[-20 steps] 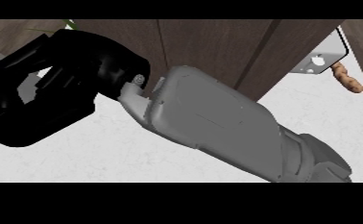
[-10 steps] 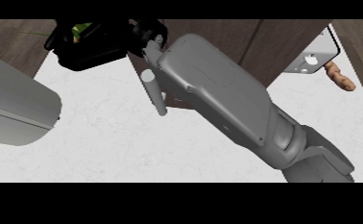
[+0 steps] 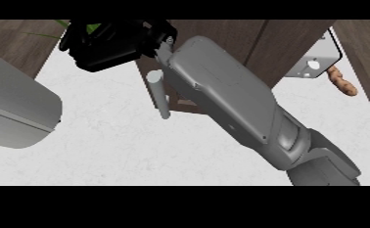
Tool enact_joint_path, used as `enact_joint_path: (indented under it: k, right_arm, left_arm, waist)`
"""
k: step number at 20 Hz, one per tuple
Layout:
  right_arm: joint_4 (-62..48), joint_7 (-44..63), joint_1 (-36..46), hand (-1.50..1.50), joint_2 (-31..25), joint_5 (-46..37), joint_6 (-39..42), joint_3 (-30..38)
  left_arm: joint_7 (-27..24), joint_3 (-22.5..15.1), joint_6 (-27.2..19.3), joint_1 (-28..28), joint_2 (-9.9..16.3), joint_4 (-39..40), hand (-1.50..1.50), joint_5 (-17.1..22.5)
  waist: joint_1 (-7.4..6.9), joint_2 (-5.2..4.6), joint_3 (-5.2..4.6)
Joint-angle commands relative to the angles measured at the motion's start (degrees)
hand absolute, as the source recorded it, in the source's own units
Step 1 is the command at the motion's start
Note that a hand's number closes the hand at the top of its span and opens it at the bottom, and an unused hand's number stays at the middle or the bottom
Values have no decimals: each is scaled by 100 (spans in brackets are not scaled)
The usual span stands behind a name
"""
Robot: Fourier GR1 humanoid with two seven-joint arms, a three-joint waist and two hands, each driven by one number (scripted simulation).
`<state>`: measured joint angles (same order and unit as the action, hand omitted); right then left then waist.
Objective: Pick up the wine, place it into the cabinet and close the cabinet
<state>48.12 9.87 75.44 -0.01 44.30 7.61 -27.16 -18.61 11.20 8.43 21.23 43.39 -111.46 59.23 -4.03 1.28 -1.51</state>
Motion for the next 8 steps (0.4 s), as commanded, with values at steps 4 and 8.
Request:
enact_joint_path:
  k: [4,8]
  right_arm:
    - [-847,-352,-217,150,-916,-125,-367,568]
    - [-839,-525,-315,150,-835,-52,-212,481]
  left_arm:
    - [156,-219,-126,-117,-63,-302,-150,80]
    - [267,-498,-157,-204,-136,-328,-150,80]
  waist:
    - [316,-287,151]
    - [434,-316,145]
